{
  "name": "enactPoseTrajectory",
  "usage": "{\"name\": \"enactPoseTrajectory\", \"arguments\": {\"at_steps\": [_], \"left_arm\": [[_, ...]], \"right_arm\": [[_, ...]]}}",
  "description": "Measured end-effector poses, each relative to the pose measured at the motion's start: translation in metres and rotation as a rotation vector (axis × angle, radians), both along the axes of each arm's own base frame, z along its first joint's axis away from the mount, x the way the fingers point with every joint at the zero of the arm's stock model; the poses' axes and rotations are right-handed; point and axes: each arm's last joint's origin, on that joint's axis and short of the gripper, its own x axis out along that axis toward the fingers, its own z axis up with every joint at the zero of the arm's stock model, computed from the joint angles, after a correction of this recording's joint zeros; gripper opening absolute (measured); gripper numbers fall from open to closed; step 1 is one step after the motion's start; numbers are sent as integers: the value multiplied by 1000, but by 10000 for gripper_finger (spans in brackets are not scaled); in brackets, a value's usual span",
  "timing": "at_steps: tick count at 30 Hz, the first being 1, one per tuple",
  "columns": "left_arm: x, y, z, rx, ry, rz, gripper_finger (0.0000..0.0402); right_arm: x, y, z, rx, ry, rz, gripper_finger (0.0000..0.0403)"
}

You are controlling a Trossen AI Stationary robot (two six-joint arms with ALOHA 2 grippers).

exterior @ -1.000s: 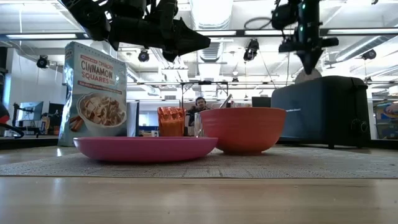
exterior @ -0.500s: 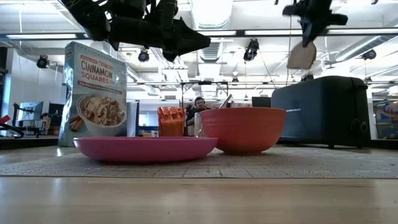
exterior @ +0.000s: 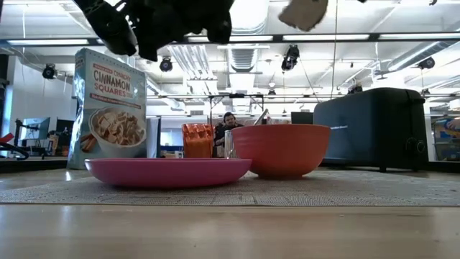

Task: Arrange a breakfast setting
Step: Put the bread on the pink plate

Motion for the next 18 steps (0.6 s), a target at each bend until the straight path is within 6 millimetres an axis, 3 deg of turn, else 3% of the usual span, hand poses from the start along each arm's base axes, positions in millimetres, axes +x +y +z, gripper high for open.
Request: {"name": "enactPoseTrajectory", "arguments": {"at_steps": [6,18], "left_arm": [[10,4,-1,-126,65,87,95],[11,2,-6,-83,78,92,193]], "right_arm": [[23,44,-16,-96,45,93,9],[50,128,-46,-83,88,276,9]]}}
